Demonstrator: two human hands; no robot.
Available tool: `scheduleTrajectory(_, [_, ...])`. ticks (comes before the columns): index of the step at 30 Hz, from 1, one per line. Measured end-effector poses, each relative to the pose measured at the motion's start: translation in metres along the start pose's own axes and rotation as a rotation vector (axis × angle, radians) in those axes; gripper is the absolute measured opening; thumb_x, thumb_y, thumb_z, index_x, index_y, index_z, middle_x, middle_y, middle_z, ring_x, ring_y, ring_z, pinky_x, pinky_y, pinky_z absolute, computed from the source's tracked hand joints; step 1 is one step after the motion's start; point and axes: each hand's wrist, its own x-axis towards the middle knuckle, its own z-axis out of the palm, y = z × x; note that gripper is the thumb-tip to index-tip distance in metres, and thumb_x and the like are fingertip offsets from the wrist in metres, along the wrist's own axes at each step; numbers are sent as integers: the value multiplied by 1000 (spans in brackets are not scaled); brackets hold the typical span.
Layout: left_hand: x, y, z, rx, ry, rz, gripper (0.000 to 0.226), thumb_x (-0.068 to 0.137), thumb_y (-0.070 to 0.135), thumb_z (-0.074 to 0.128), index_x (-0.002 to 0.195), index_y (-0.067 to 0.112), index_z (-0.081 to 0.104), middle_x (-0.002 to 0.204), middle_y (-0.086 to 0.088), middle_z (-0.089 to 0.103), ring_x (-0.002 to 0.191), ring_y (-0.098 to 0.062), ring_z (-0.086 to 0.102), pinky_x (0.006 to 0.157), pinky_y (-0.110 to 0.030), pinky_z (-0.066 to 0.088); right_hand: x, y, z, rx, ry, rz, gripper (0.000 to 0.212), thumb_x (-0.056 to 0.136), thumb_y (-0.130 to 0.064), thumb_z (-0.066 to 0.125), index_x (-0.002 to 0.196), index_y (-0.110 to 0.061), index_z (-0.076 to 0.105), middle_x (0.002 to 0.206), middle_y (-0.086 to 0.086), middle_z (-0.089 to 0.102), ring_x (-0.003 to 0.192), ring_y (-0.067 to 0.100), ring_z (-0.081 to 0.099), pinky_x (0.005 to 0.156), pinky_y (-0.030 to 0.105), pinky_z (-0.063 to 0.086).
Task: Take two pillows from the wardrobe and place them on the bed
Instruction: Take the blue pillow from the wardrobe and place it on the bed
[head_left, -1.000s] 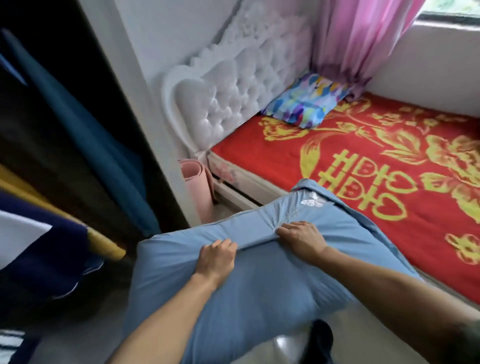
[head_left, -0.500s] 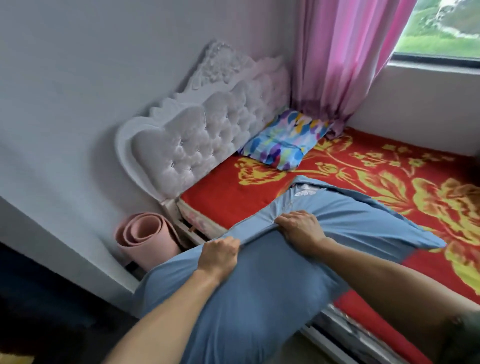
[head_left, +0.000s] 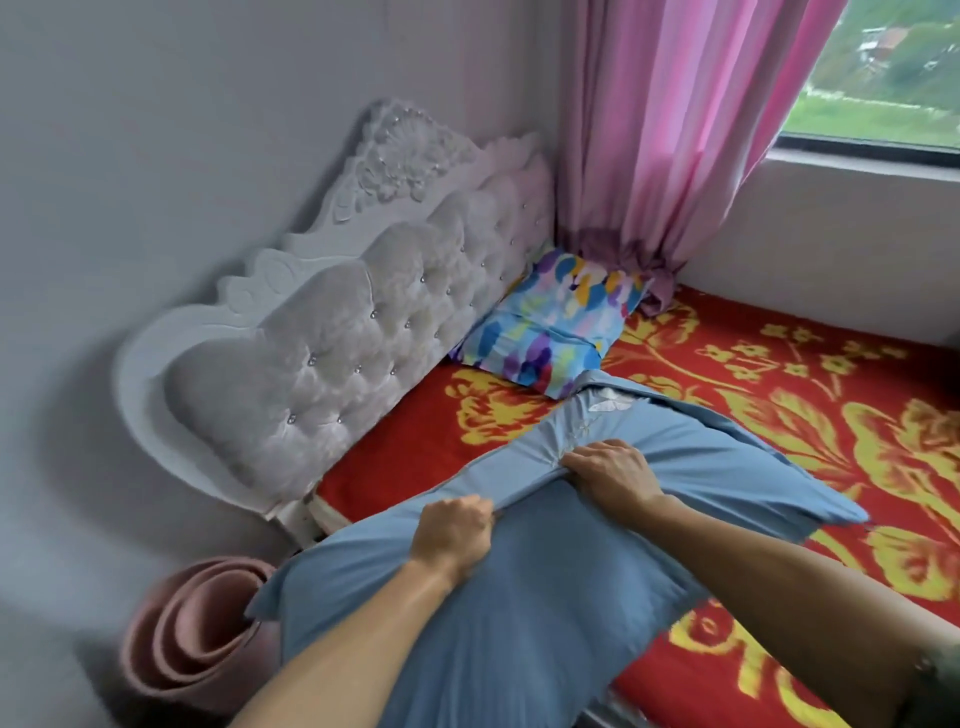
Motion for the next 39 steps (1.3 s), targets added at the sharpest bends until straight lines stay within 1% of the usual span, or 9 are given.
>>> scheduleTrajectory(6, [83, -78, -3, -56, -37, 24, 28, 94, 29, 38, 92, 13, 60, 96, -9, 68, 91, -34, 63, 71, -40, 47, 105, -5, 7, -15, -61, 47, 20, 91, -32, 46, 101, -24, 62, 103, -5, 68, 105, 19, 59, 94, 33, 39])
scheduleTrajectory(13, [137, -125, -2, -96, -41, -10, 28, 95, 29, 37, 91, 12, 59, 97, -10, 68, 91, -37, 63, 71, -41, 47, 185, 0, 14, -36, -81, 5, 19, 89, -28, 49, 100, -23, 63, 103, -5, 68, 106, 20, 58, 92, 34, 39])
scheduleTrajectory(21, [172, -174, 12, -167, -53, -185, 28, 95, 26, 39, 91, 8, 60, 99, -12, 68, 92, -36, 61, 72, -42, 45, 277, -5, 47, -35, -125, -145, 20, 91, -28, 47, 104, -24, 62, 106, -4, 67, 107, 21, 58, 93, 34, 39])
scheduleTrajectory(26, [203, -202, 31, -160, -92, -322, 37, 98, 35, 35, 95, 10, 61, 102, -11, 68, 95, -34, 62, 73, -40, 45, 338, -2, 87, 26, -198, -233, 21, 93, -27, 48, 105, -21, 63, 103, 2, 67, 104, 25, 58, 90, 37, 40])
scheduleTrajectory(30, [246, -224, 67, -171, -120, -434, 36, 97, 37, 35, 97, 12, 62, 102, -10, 68, 96, -34, 62, 74, -42, 46, 394, 17, 134, 80, -271, -314, 20, 93, -26, 50, 105, -19, 64, 101, 5, 68, 100, 29, 59, 86, 38, 42])
scheduleTrajectory(33, [282, -233, 107, -199, -164, -523, 34, 96, 36, 37, 95, 12, 62, 101, -8, 67, 95, -32, 63, 73, -41, 47, 431, 35, 179, 146, -277, -365, 18, 91, -24, 54, 104, -19, 65, 101, 5, 69, 98, 29, 61, 84, 38, 45])
scheduleTrajectory(35, [304, -235, 135, -221, -164, -582, 31, 95, 34, 42, 90, 11, 62, 97, -8, 67, 91, -33, 64, 70, -41, 48, 452, 50, 211, 162, -283, -390, 18, 91, -23, 56, 105, -19, 66, 104, 4, 69, 99, 28, 61, 83, 39, 46])
scheduleTrajectory(38, [326, -230, 183, -245, -203, -626, 23, 81, 27, 68, 67, 9, 63, 73, -8, 66, 67, -34, 65, 51, -37, 50, 471, 75, 263, 122, -290, -481, 15, 85, -21, 63, 99, -19, 69, 98, 3, 72, 91, 27, 65, 77, 39, 51])
scheduleTrajectory(39, [327, -227, 203, -231, -214, -642, 23, 77, 26, 73, 64, 10, 64, 71, -8, 66, 66, -33, 65, 49, -36, 50, 470, 82, 282, 119, -268, -534, 14, 81, -20, 69, 95, -19, 70, 96, 2, 73, 87, 26, 68, 73, 37, 54])
